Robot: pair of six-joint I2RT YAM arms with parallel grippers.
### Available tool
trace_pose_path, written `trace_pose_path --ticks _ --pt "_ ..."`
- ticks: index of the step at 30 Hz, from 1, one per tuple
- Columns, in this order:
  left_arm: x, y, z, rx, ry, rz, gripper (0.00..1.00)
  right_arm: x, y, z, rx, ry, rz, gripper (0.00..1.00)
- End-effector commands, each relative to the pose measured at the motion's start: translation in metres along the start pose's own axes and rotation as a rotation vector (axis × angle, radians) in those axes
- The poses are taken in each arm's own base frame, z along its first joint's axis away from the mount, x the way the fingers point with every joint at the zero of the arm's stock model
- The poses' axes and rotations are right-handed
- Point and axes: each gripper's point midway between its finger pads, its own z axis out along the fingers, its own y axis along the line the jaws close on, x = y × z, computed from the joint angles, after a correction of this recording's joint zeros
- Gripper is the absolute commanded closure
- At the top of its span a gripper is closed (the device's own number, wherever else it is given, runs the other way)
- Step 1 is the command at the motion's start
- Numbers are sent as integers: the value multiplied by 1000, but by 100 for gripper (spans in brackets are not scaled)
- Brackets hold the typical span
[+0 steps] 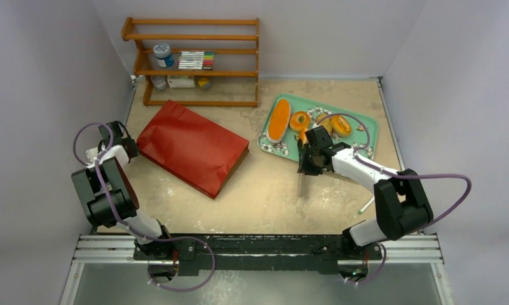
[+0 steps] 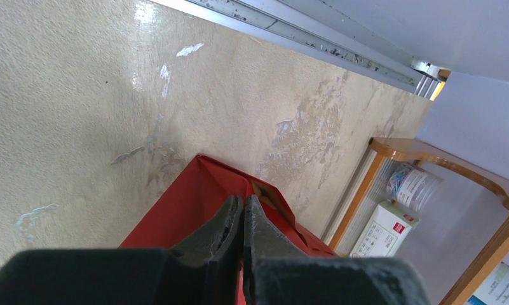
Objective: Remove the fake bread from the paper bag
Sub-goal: Place the fake bread in the container.
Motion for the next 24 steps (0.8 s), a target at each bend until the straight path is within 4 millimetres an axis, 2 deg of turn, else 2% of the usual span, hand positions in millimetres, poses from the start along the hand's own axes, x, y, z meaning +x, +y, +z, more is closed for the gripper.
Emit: trace_pose_path --ticks 1,6,18,21,24 --pt "-9 -11 2 14 -36 8 100 -7 5 7 -40 -6 -3 72" --pt "-8 -10 3 9 -37 9 100 -7 2 11 -34 9 3 60" --pt "-11 -13 2 16 -44 1 100 -1 0 6 -50 7 30 58" --pt "-11 -16 1 23 -43 -1 92 0 -1 2 -58 -3 28 57" --pt "-12 -20 -1 33 -43 -2 79 -8 -2 -1 -50 -43 29 57"
